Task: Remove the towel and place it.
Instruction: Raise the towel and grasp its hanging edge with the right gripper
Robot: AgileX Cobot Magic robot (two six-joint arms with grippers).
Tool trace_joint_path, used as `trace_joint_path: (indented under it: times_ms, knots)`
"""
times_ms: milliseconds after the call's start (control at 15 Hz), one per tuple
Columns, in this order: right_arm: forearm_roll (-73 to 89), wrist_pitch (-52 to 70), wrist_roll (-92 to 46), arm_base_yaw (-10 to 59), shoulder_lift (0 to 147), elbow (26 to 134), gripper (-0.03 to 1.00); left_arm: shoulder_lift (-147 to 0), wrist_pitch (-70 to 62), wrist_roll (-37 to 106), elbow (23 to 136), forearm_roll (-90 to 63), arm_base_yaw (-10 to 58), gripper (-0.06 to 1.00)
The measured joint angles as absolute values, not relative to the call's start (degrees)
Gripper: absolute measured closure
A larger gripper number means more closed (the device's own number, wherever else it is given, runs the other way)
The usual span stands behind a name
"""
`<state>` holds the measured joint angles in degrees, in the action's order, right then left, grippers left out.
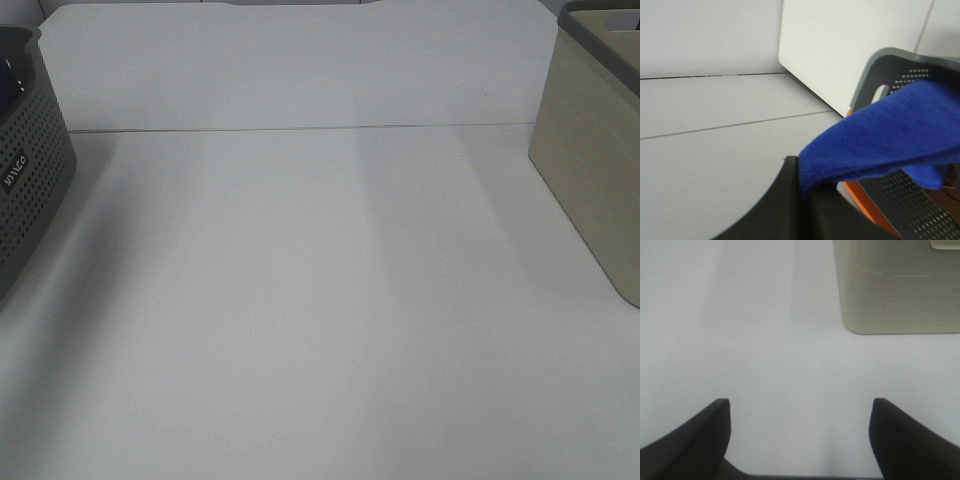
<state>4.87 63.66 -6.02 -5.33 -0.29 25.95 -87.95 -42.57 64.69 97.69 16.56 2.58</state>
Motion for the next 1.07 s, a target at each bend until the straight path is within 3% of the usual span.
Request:
trace_joint_path:
  times_ms: [400, 733, 1067]
  knots:
    - [4.87, 63.66, -6.02, -5.33, -0.29, 25.95, 0.21, -84.68, -37.64, 67.38, 104.34, 16.62, 14.09, 0.94]
    - [4.87, 63.66, -6.02, -5.33, -0.29, 25.95, 0.21, -84.86, -39.82, 68.18, 104.34, 15.81, 15.58, 0.94]
    - [4.87, 63.66, -6.02, -5.33, -0.29, 25.95, 0.21, -84.86, -42.4, 75.11, 104.34, 15.41, 22.29, 0.94]
